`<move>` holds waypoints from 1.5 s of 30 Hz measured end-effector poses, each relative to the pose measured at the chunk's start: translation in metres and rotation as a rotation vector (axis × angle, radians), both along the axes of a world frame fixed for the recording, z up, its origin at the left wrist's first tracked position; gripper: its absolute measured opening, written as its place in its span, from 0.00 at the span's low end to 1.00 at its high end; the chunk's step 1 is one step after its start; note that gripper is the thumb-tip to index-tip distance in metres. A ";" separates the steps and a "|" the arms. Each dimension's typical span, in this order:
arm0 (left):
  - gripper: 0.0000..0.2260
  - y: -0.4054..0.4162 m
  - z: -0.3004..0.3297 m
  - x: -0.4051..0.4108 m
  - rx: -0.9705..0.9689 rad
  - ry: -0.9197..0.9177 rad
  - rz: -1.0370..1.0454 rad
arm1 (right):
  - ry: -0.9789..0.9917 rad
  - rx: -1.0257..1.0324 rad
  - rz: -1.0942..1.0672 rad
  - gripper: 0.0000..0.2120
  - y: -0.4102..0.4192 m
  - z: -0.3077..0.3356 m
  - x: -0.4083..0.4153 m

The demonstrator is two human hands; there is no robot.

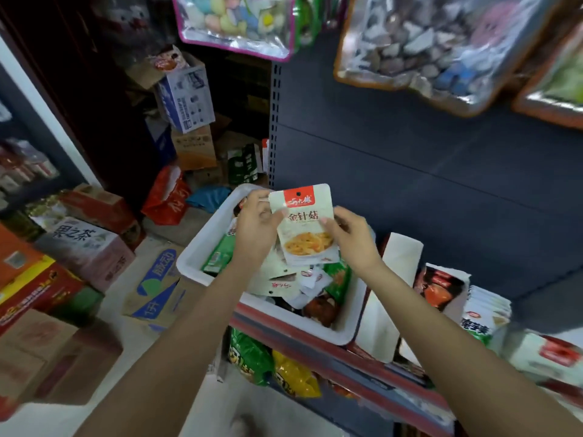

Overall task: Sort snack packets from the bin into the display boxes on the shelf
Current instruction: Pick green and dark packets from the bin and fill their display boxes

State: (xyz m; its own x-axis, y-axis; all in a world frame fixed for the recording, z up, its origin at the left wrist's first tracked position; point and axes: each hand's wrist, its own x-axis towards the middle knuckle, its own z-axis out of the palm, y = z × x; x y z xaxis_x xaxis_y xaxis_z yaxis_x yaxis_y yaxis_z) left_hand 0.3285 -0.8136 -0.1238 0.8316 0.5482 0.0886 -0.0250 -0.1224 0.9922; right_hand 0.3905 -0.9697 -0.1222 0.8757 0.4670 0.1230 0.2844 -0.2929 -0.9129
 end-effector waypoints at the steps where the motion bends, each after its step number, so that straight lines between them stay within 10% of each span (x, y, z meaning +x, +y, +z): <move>1: 0.12 -0.012 0.001 0.001 -0.031 0.011 -0.011 | 0.002 0.008 -0.005 0.06 -0.011 0.003 0.001; 20: 0.26 -0.228 0.018 0.004 0.062 0.038 -0.538 | 0.033 0.201 -0.440 0.06 -0.245 0.035 -0.052; 26: 0.10 -0.302 0.005 0.001 0.399 0.178 -0.673 | -0.024 0.247 -0.529 0.06 -0.328 0.041 -0.072; 34: 0.16 -0.376 -0.019 -0.018 0.649 0.315 -0.828 | 0.158 0.391 -0.540 0.09 -0.412 0.017 -0.070; 45: 0.16 -0.392 -0.039 -0.027 0.673 0.312 -0.895 | 0.357 0.065 -0.430 0.13 -0.437 -0.037 -0.050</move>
